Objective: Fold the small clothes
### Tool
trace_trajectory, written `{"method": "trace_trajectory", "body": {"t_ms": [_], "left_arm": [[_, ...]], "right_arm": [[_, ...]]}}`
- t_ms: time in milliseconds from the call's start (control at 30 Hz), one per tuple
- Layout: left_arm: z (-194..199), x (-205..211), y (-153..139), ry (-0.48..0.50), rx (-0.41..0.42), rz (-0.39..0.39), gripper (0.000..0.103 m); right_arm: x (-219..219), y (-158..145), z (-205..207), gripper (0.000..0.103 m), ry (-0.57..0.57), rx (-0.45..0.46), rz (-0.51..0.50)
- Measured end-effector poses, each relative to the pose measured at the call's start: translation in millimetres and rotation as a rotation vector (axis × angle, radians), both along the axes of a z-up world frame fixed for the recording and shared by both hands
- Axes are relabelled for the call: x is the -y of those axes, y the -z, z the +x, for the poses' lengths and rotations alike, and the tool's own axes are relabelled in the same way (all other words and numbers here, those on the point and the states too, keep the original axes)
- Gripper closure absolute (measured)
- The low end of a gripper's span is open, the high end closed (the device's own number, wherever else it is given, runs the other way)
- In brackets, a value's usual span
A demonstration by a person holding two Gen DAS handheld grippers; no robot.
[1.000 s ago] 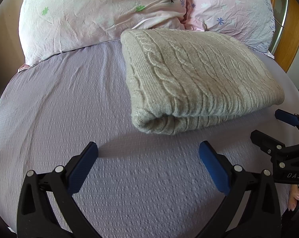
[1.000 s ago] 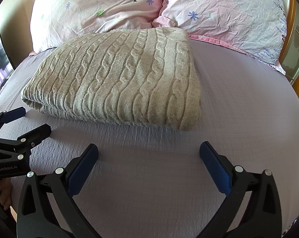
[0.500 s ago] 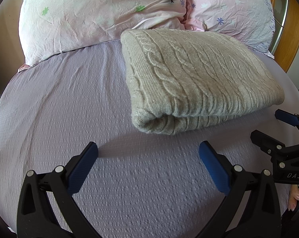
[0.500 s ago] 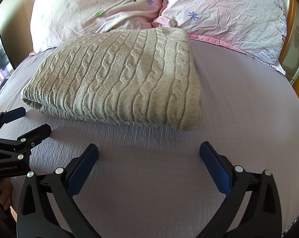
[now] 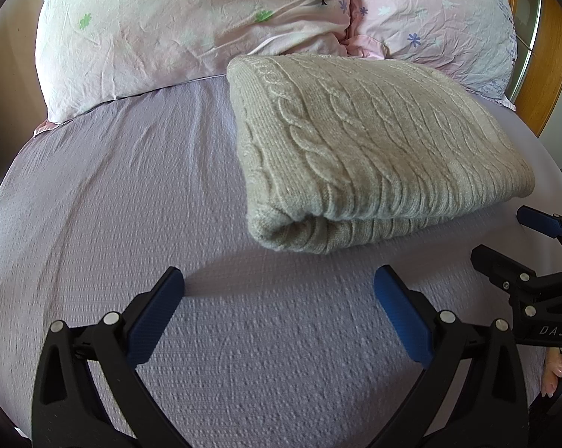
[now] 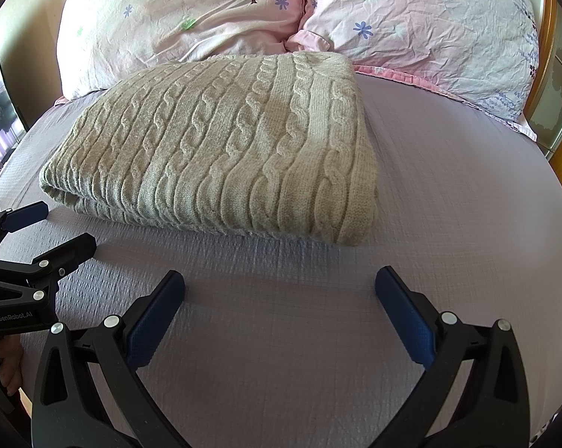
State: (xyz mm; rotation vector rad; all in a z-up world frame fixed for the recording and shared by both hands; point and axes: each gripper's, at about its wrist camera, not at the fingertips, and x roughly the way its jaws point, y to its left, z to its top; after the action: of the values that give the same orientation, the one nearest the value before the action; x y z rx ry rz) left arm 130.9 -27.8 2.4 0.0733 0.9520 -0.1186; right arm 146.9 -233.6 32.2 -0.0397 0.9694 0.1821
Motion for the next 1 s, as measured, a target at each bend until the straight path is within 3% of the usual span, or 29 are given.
{"method": "trace_trajectory", "body": {"t_ms": [1000], "left_arm": [[1.0,0.0,-1.9,0.0,0.006,-0.001,0.002]], "right_arm": [[0.0,0.1,-0.1,0.001,0.001,0.0,0.0]]}}
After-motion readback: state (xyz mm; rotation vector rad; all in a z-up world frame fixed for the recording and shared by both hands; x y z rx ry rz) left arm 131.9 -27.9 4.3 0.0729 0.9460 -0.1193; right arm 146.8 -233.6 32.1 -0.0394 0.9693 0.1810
